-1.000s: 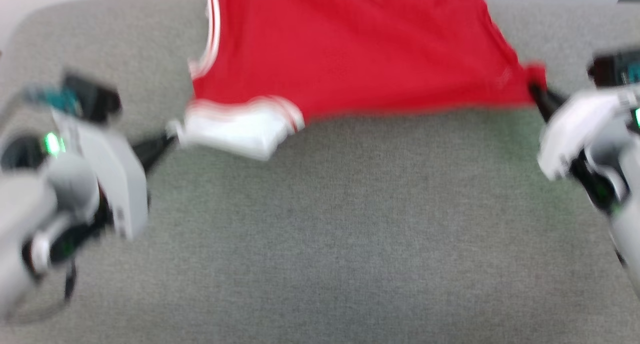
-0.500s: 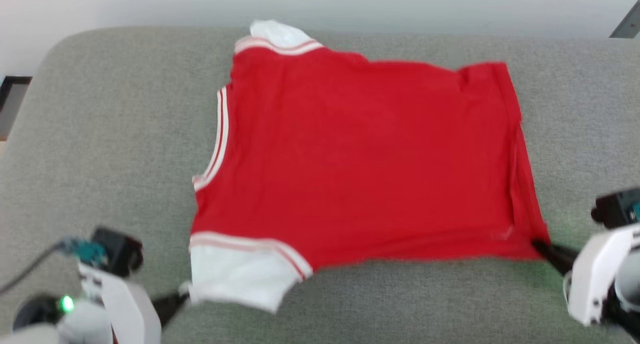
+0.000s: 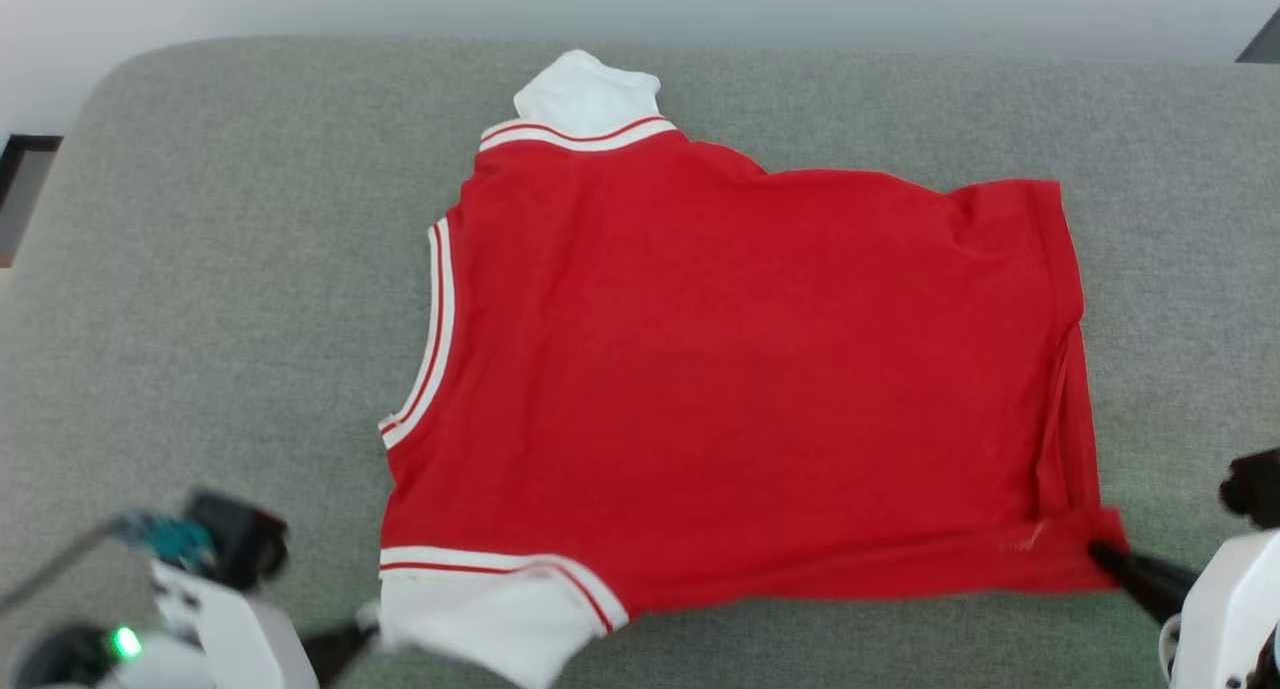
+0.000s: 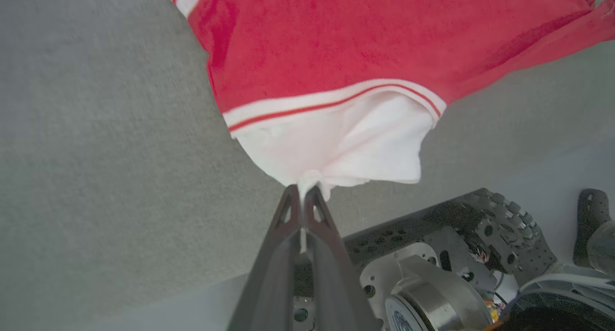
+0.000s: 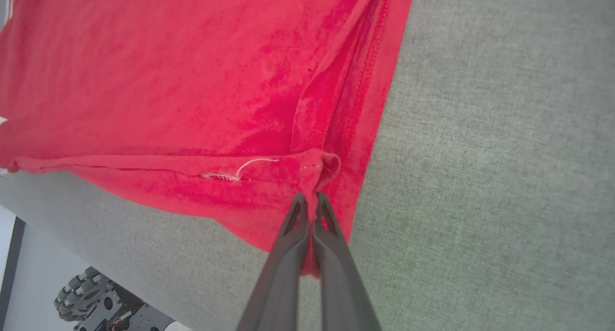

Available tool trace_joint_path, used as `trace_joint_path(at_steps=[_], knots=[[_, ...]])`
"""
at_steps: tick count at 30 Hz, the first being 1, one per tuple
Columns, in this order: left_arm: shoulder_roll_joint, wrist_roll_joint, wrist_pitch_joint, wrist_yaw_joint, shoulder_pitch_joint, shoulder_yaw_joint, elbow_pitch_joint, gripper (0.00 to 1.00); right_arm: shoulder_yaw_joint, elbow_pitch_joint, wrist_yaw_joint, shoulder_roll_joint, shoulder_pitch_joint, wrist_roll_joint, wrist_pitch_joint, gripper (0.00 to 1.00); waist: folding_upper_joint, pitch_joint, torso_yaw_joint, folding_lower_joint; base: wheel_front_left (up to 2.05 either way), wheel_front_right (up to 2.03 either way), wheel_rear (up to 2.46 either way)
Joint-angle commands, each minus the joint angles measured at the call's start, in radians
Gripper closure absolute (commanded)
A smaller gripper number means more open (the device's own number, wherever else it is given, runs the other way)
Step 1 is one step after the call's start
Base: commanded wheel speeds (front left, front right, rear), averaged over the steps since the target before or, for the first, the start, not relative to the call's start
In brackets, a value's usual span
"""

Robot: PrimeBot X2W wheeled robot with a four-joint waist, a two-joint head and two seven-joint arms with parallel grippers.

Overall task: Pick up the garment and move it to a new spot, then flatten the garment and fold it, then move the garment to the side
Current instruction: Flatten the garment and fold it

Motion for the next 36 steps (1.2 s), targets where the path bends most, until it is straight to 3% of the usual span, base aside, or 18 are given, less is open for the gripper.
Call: trace_joint_path(at_steps=[1,5,10,17,25,29,36], knots=[[0.012,0.019,0.0,-0.001,-0.025,0.013,0.0,1.0,-0.016,-0.011,-0.002,0.013,-0.018,-0.013,-0.006,1.0,-0.0001,0.005,-0.005,-0.0001,0.0,0.0,0.0],[0.031,0.081,0.012,-0.024,-0.112,0.065,0.018,1.0,-0.041,-0.025,-0.002,0.043,-0.084,-0.054,-0.031,1.0,-0.0001,0.016,-0.022,-0.0001,0.0,0.0,0.0],[-0.008,0.163,0.047,-0.112,-0.236,0.118,0.12,1.0,-0.031,0.027,-0.002,0.067,-0.204,-0.108,-0.072,1.0,-0.0001,0.036,-0.042,-0.0001,0.0,0.0,0.0],[-0.179,0.235,0.097,-0.292,-0.382,0.13,0.421,1.0,0.024,0.191,-0.002,0.091,-0.373,-0.166,-0.123,1.0,-0.0001,0.072,-0.057,-0.0001,0.0,0.0,0.0],[-0.387,0.255,0.142,-0.442,-0.458,0.084,0.775,1.0,0.099,0.386,-0.002,0.111,-0.506,-0.212,-0.192,1.0,-0.0001,0.101,-0.066,-0.0001,0.0,0.0,0.0],[-0.466,0.252,0.169,-0.489,-0.467,0.058,0.927,1.0,0.132,0.463,-0.002,0.117,-0.547,-0.204,-0.213,1.0,-0.0001,0.109,-0.069,-0.0001,0.0,0.0,0.0],[-0.562,0.204,0.229,-0.526,-0.461,0.036,1.119,1.0,0.184,0.559,-0.002,0.114,-0.597,-0.184,-0.228,1.0,-0.0001,0.109,-0.074,-0.0001,0.0,0.0,0.0]])
